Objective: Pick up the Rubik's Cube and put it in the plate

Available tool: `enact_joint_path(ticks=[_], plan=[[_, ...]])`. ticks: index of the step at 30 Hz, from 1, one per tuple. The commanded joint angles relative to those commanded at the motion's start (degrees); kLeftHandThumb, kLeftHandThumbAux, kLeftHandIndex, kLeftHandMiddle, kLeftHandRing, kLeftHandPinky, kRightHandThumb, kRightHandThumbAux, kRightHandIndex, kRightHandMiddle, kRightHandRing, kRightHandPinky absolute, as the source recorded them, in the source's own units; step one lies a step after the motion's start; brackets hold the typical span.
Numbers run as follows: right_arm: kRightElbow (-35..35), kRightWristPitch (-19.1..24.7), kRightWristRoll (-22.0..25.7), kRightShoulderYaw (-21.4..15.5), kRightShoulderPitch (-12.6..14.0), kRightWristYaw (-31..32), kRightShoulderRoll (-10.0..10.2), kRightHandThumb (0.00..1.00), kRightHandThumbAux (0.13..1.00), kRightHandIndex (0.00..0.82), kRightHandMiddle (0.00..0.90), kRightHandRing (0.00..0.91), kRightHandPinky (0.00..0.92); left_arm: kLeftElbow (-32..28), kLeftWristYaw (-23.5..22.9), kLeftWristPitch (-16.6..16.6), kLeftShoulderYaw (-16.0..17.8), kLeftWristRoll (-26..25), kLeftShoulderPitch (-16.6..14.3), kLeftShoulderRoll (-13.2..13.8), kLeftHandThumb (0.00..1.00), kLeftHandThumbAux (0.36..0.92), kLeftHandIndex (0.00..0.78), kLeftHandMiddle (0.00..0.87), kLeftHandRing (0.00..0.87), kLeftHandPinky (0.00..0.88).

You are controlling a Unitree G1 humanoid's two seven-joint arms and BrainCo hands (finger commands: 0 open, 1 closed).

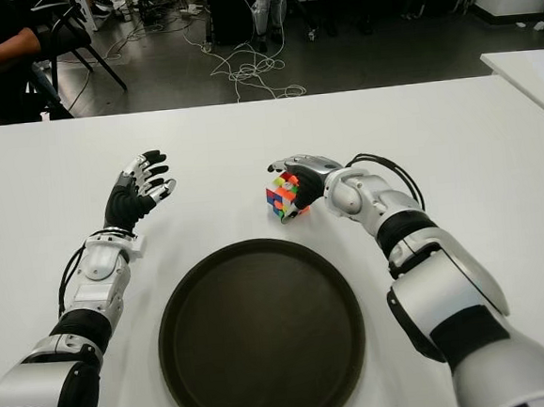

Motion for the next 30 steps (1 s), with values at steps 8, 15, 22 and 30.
enact_joint_path(ticks=[8,15,22,30], plan=[[0.85,1.08,-0.02,0.08,0.31,-0.88,0.36,0.0,0.724,0.0,0.0,0.0,0.0,-0.07,-0.51,0.11,0.24,-0.24,0.03,-0.03,0.039,0.8,0.178,0.18,0.157,0.146],[1.59,2.11,0.11,-0.04,0.96,-1.72,0.73,0.0,0.718,0.0,0.008,0.005,0.0,-0.02,-0.34,0.36,0.3,-0.27,0.02,-0.01,0.038,0.801,0.171,0.178,0.154,0.147],[1.68,2.5,0.25,-0.21,1.34,-2.08,0.9,0.0,0.703,0.003,0.017,0.009,0.0,0.08,-0.61,0.32,0.42,-0.38,-0.01,0.09,0.023,0.81,0.178,0.183,0.158,0.148],[1.66,2.95,0.09,-0.09,1.38,-2.36,1.08,0.0,0.693,0.005,0.021,0.016,0.003,0.12,-0.33,0.1,0.17,0.05,0.0,0.31,0.024,0.811,0.18,0.172,0.151,0.152]])
